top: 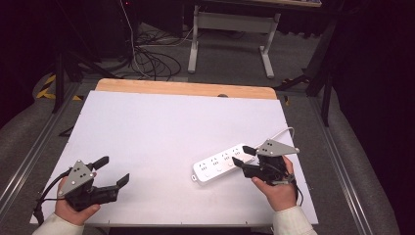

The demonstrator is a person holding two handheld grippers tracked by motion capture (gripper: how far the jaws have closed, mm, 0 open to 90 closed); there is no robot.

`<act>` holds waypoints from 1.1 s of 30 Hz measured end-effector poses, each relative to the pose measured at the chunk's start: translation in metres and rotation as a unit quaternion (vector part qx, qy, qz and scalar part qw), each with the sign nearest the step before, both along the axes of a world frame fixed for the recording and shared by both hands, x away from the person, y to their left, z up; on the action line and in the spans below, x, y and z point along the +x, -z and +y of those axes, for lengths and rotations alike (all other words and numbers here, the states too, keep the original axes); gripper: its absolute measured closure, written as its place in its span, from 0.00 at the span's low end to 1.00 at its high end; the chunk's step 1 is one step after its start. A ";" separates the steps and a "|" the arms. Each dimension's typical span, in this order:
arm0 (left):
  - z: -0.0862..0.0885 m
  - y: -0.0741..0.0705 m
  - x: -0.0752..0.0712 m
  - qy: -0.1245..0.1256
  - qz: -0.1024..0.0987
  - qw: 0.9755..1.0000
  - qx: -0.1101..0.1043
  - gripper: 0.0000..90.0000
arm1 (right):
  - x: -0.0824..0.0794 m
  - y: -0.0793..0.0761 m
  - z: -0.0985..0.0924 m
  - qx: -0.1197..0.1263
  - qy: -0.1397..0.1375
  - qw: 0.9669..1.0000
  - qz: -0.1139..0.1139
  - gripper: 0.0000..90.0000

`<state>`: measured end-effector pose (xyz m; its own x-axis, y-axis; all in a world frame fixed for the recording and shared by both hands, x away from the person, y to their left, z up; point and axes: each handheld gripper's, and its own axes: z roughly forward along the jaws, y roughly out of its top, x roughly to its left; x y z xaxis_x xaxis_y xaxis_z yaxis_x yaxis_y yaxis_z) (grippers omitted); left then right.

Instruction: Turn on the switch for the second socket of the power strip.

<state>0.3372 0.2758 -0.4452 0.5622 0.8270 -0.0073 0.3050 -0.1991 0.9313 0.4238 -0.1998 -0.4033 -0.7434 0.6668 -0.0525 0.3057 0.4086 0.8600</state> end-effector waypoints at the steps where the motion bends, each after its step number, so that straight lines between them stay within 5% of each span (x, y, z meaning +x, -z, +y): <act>1: 0.000 0.000 0.000 0.000 0.000 1.000 0.000 0.15 | 0.001 0.000 0.001 0.000 -0.001 1.000 0.000 0.51; 24: -0.002 0.000 0.000 0.000 0.001 1.000 0.003 0.15 | 0.028 0.000 0.017 -0.003 0.000 1.000 0.021 0.56; 30: -0.002 0.000 0.000 -0.001 -0.001 1.000 0.006 0.15 | 0.029 -0.001 0.014 0.008 -0.007 0.999 0.053 0.87; 33: -0.001 0.000 0.000 -0.001 -0.001 1.000 0.009 0.15 | 0.029 -0.001 0.015 0.002 0.002 0.998 0.062 0.95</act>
<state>0.3372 0.2744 -0.4457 0.5606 0.8281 0.0078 0.3041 -0.2146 0.9282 0.4529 -0.1850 -0.4021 -0.7417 0.6694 0.0428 0.4117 0.4039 0.8170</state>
